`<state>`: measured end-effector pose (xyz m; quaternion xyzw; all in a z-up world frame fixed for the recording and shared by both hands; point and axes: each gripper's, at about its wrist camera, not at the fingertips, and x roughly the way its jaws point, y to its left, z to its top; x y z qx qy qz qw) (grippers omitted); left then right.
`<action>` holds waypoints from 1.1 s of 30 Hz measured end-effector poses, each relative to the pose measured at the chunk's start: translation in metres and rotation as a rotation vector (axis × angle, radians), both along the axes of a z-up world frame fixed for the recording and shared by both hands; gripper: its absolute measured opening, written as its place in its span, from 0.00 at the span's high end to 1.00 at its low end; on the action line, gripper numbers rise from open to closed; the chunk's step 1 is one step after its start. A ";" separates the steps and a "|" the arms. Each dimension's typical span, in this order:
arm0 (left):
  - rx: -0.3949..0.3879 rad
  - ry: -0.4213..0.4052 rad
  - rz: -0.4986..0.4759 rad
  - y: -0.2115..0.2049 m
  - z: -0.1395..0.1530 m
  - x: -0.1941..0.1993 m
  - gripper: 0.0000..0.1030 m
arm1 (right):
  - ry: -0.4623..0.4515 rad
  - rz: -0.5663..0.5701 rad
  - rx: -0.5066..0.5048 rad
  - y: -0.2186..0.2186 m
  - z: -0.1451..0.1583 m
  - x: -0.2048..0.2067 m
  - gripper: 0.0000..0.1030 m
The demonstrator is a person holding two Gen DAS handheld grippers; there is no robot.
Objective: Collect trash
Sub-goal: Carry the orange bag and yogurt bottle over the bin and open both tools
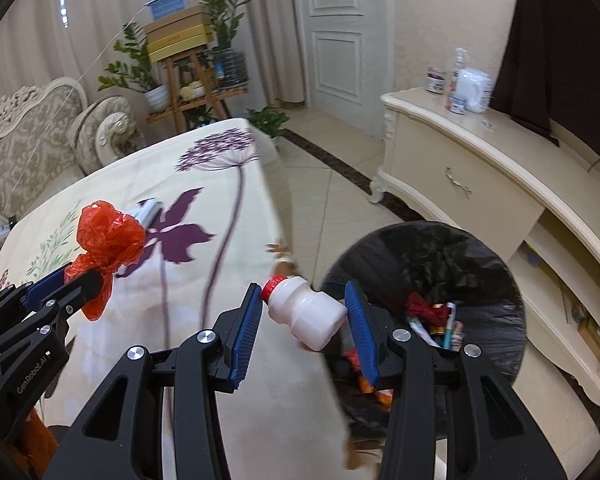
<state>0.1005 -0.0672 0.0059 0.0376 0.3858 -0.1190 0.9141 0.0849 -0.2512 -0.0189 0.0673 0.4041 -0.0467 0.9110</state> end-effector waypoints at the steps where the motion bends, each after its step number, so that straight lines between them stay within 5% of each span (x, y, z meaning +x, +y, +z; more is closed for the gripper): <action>1: 0.000 -0.001 -0.007 -0.005 0.000 0.001 0.73 | 0.000 -0.009 0.000 -0.005 0.000 -0.001 0.58; 33: 0.055 0.028 -0.189 -0.160 -0.028 0.033 0.72 | 0.003 -0.245 -0.015 -0.119 -0.019 -0.006 0.58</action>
